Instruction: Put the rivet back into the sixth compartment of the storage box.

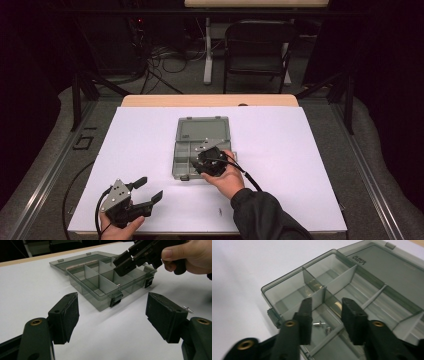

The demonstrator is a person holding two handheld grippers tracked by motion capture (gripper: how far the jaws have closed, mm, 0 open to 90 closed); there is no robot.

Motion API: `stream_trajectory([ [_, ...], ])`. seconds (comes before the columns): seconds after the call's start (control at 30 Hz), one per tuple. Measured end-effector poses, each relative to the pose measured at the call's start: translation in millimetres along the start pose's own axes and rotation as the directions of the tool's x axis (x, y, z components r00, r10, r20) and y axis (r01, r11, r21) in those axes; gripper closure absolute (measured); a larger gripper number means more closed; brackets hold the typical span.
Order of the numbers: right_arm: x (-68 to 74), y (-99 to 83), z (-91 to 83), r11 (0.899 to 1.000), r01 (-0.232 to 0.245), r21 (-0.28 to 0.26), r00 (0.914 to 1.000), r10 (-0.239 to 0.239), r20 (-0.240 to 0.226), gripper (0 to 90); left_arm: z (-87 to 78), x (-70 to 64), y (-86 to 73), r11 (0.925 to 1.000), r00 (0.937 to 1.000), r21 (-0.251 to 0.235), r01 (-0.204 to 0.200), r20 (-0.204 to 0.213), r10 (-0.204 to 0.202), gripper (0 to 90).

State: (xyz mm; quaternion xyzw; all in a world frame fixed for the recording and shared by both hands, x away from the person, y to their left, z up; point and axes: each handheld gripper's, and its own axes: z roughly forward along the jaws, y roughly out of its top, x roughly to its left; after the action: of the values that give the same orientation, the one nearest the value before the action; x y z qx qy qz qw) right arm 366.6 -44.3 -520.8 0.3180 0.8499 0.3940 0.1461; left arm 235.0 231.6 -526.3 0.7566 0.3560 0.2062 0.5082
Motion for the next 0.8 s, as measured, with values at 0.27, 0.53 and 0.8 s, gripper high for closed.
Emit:
stream_trajectory([
  [0.27,-1.8,1.7,-11.3,0.999,0.016,-0.033,0.9995,-0.015,0.03,40.3,-0.1,-0.1,0.0,1.0,1.0,0.0,0.001,-0.001,-0.001,27.1],
  [0.53,-0.2,4.1,-28.7,0.998,0.025,-0.061,0.9995,-0.024,0.023,32.5,-0.2,-0.2,0.0,1.0,1.0,0.0,0.002,-0.002,-0.002,27.1],
  [0.8,-0.2,0.5,-47.4,0.994,0.026,-0.104,0.9993,-0.023,0.028,30.4,0.2,-0.5,-0.1,1.0,1.0,-0.003,0.0,-0.004,0.0,27.1],
])
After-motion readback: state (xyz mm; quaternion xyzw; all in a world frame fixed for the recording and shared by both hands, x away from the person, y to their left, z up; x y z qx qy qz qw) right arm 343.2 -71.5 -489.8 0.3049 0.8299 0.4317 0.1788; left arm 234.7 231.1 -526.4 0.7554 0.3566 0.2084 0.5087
